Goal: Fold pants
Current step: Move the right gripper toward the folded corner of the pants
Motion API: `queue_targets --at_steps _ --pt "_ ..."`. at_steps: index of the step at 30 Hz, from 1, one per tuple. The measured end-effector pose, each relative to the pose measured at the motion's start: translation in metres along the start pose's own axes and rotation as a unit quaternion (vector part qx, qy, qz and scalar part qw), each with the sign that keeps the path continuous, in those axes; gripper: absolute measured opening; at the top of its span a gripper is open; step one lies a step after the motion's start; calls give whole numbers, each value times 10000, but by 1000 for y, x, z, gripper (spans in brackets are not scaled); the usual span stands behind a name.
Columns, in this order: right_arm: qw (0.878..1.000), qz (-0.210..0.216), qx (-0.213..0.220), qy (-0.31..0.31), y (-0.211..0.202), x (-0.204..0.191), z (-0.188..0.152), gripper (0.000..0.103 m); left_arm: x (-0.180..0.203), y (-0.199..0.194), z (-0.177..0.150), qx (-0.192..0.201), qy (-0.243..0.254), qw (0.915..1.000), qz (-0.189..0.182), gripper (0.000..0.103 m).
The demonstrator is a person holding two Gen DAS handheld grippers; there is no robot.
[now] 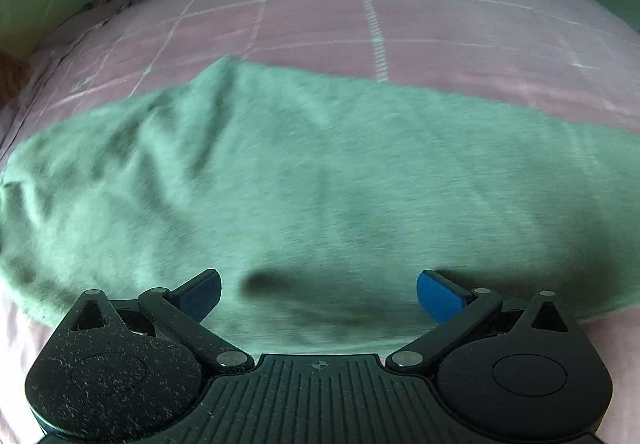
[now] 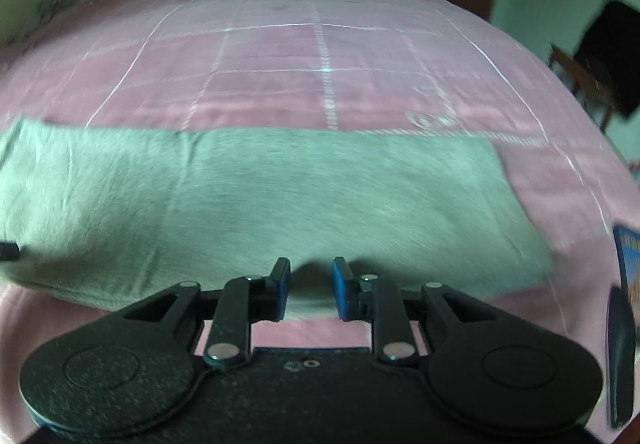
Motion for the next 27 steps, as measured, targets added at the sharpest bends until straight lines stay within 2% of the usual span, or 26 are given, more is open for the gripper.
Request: queue_targets --at_steps 6,10,13,18,20,23,25,27 --pt "9950 94 -127 983 -10 55 -21 23 46 -8 0 34 316 9990 -302 103" --pt "9846 149 -265 1721 -5 87 -36 21 63 4 -3 -105 450 9987 -234 103" --pt "9722 340 -234 2305 1 107 -40 21 57 11 -2 -252 249 9988 -342 103" --pt "9445 626 -167 3221 11 129 -42 25 63 5 -3 -227 351 9989 -221 103" --pt "9369 723 -144 3418 11 133 -45 23 66 -1 -2 -184 346 9990 -235 103" --pt "9371 749 -129 3406 6 137 -50 26 75 -7 -2 -120 412 9983 -398 103" --pt "9337 785 -82 3492 3 142 -54 30 83 -4 -4 -161 499 9977 -422 103" --pt "9285 825 11 3621 0 147 -57 39 88 2 -8 -198 541 9978 -339 103"
Point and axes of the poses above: each gripper's, at about its wrist camera, not at the fingertips, and y roughly the way its jaws point, x to its right, z to its top, the point moved 1 cm from there along y, roughly the way its jaws point, and after that the axes turned 9 degrees about -y, right-handed, at the moved point
